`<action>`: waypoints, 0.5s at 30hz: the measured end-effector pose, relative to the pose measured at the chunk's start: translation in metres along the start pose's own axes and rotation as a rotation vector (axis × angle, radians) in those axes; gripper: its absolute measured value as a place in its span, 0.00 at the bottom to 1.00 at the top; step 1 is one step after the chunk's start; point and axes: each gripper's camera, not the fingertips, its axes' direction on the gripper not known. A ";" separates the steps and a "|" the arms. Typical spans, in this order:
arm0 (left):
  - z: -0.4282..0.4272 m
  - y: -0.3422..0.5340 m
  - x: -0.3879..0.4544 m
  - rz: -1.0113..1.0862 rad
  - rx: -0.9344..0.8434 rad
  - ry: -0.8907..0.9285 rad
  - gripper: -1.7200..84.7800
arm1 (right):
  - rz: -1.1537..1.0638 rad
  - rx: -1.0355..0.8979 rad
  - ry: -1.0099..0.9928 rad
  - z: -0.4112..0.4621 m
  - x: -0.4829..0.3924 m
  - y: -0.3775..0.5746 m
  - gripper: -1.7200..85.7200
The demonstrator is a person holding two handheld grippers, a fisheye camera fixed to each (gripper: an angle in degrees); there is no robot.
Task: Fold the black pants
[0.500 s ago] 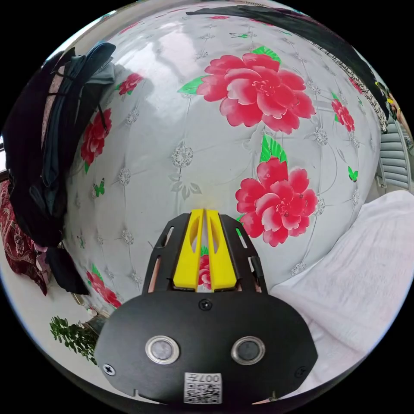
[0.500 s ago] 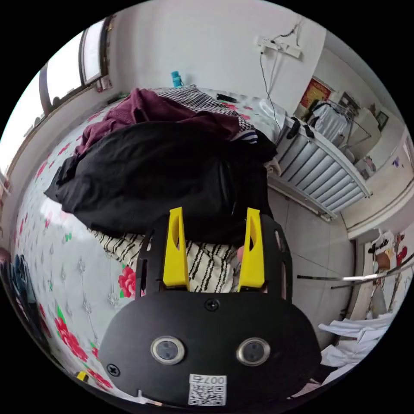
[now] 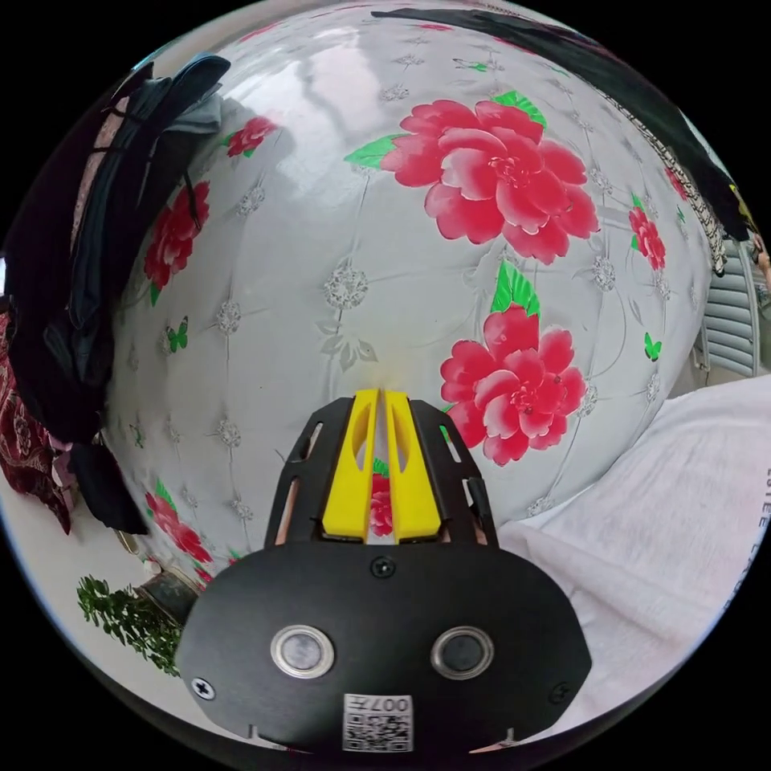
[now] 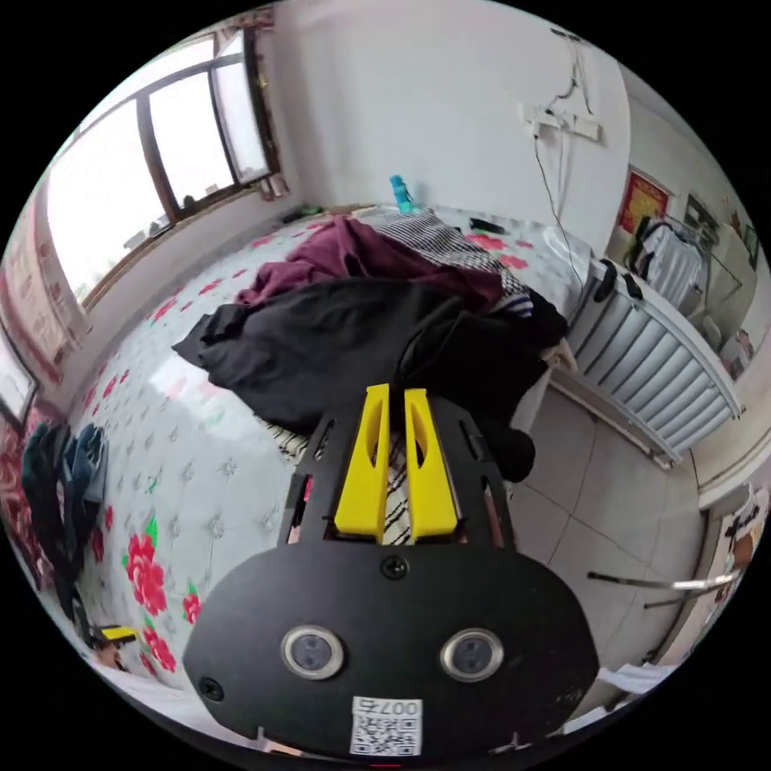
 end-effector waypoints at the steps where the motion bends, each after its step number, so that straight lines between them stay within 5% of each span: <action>1: 0.002 0.006 -0.006 -0.039 0.019 0.024 0.01 | -0.111 0.041 -0.061 -0.024 -0.027 0.006 0.03; 5: 0.008 0.029 -0.025 -0.157 0.083 0.104 0.01 | -0.540 0.036 -0.285 -0.080 -0.136 0.044 0.03; 10: -0.002 0.102 -0.061 -0.300 0.337 0.295 0.01 | -1.066 -0.202 -0.743 -0.110 -0.305 0.161 0.03; 15: 0.010 0.198 -0.107 -0.463 0.485 0.375 0.04 | -1.185 -0.554 -1.138 -0.096 -0.430 0.270 0.03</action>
